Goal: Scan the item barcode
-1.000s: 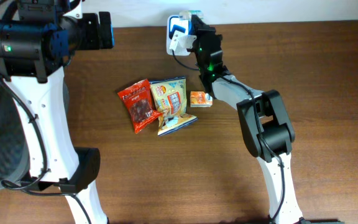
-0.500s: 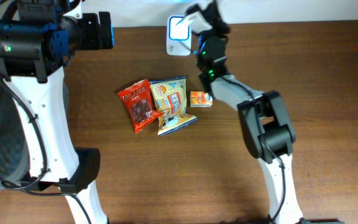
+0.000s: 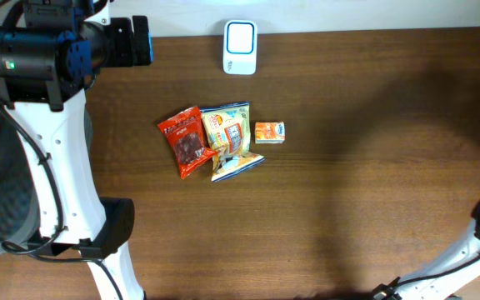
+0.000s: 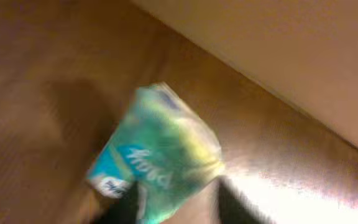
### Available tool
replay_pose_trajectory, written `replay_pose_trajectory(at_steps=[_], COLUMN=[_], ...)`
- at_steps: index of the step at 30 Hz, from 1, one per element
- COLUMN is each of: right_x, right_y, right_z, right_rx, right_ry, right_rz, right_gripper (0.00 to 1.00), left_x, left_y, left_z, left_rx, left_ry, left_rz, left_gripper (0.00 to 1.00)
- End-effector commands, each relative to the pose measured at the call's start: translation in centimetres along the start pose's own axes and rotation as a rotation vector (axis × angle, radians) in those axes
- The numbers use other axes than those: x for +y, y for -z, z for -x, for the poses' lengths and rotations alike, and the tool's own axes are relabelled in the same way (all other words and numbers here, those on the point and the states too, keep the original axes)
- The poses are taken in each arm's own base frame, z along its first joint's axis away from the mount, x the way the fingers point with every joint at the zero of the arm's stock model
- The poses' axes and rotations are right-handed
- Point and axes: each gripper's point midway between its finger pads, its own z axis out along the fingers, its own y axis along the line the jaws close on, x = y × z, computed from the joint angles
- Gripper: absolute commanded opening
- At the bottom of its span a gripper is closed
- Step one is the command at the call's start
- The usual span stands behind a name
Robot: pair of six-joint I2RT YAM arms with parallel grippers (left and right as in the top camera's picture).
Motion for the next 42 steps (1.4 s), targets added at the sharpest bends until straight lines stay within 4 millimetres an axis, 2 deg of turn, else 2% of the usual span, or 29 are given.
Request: replay_pose_trajectory(at_steps=[1,2,4,5,6,7,8,9,10,11,12,14,15,16,18,19,20,22,24,26,28,29,31,34,37,39,42], right_x=[0.4,2.4,4.0,4.9,5.9,8.2,11.8,15.1,17.0,19.6,22.4,26.0,26.9,28.4,30.4,30.9,30.8,30.3,30.3,30.4,31.4,32.1,32.5,33.5,33.4,33.7,34.2], right_y=[0.0,0.8,3.6,6.5,10.4,15.5,21.6,27.5,30.7,33.8,35.7,37.8,38.2,39.0,40.4,40.9,40.7,40.0,39.9,39.5,39.3,38.7,37.7,36.9,36.5,36.2,34.5], right_z=[-0.7,-0.9,0.2,1.8,3.5,4.4,3.3,0.4,-2.1,-5.9,-11.0,-19.1,-21.0,-24.1,-27.8,-28.9,-29.6,-30.8,-33.5,-36.0,-37.2,-37.2,-37.2,-38.0,-38.3,-38.2,-39.5], right_rx=[0.060,0.078,0.043,-0.016,-0.089,-0.145,-0.142,-0.081,-0.018,0.078,0.210,0.447,0.518,0.628,0.702,0.682,0.701,0.735,0.749,0.743,0.712,0.680,0.662,0.657,0.656,0.645,0.651], right_ry=[-0.052,-0.048,-0.031,-0.016,-0.002,0.030,0.095,0.178,0.235,0.318,0.426,0.508,0.498,0.460,0.460,0.476,0.421,0.249,0.076,-0.071,-0.090,-0.102,-0.123,-0.134,-0.134,-0.139,-0.128], right_rz=[0.165,0.281,0.346,0.373,0.413,0.532,0.754,0.982,1.096,1.200,1.231,1.201,1.178,1.132,1.103,1.082,1.006,0.822,0.665,0.565,0.591,0.618,0.630,0.685,0.684,0.685,0.650], right_gripper=[0.99,0.99,0.99,0.99,0.99,0.99,0.98,0.99,0.99,0.99,0.99,0.99,0.99,0.99,0.99,0.99,0.99,0.99,0.99,0.91,0.90,0.89,0.77,0.75,0.63,0.61,0.59], left_x=[0.2,0.2,0.2,0.2,0.2,0.2,0.2,0.2,0.2,0.2,0.2,0.2,0.2,0.2,0.2,0.2,0.2,0.2,0.2,0.2,0.2,0.2,0.2,0.2,0.2,0.2,0.2], left_y=[0.6,0.6,0.6,0.6,0.6,0.6,0.6,0.6,0.6,0.6,0.6,0.6,0.6,0.6,0.6,0.6,0.6,0.6,0.6,0.6,0.6,0.6,0.6,0.6,0.6,0.6,0.6], left_z=[0.2,0.2,0.2,0.2,0.2,0.2,0.2,0.2,0.2,0.2,0.2,0.2,0.2,0.2,0.2,0.2,0.2,0.2,0.2,0.2,0.2,0.2,0.2,0.2,0.2,0.2,0.2], left_rx=[-0.016,-0.016,-0.016,-0.016,-0.016,-0.016,-0.016,-0.016,-0.016,-0.016,-0.016,-0.016,-0.016,-0.016,-0.016,-0.016,-0.016,-0.016,-0.016,-0.016,-0.016,-0.016,-0.016,-0.016,-0.016,-0.016,-0.016], left_ry=[0.004,0.004,0.004,0.004,0.004,0.004,0.004,0.004,0.004,0.004,0.004,0.004,0.004,0.004,0.004,0.004,0.004,0.004,0.004,0.004,0.004,0.004,0.004,0.004,0.004,0.004,0.004], left_rz=[0.004,0.004,0.004,0.004,0.004,0.004,0.004,0.004,0.004,0.004,0.004,0.004,0.004,0.004,0.004,0.004,0.004,0.004,0.004,0.004,0.004,0.004,0.004,0.004,0.004,0.004,0.004], left_gripper=[0.99,0.99,0.99,0.99,0.99,0.99,0.99,0.99,0.99,0.99,0.99,0.99,0.99,0.99,0.99,0.99,0.99,0.99,0.99,0.99,0.99,0.99,0.99,0.99,0.99,0.99,0.99])
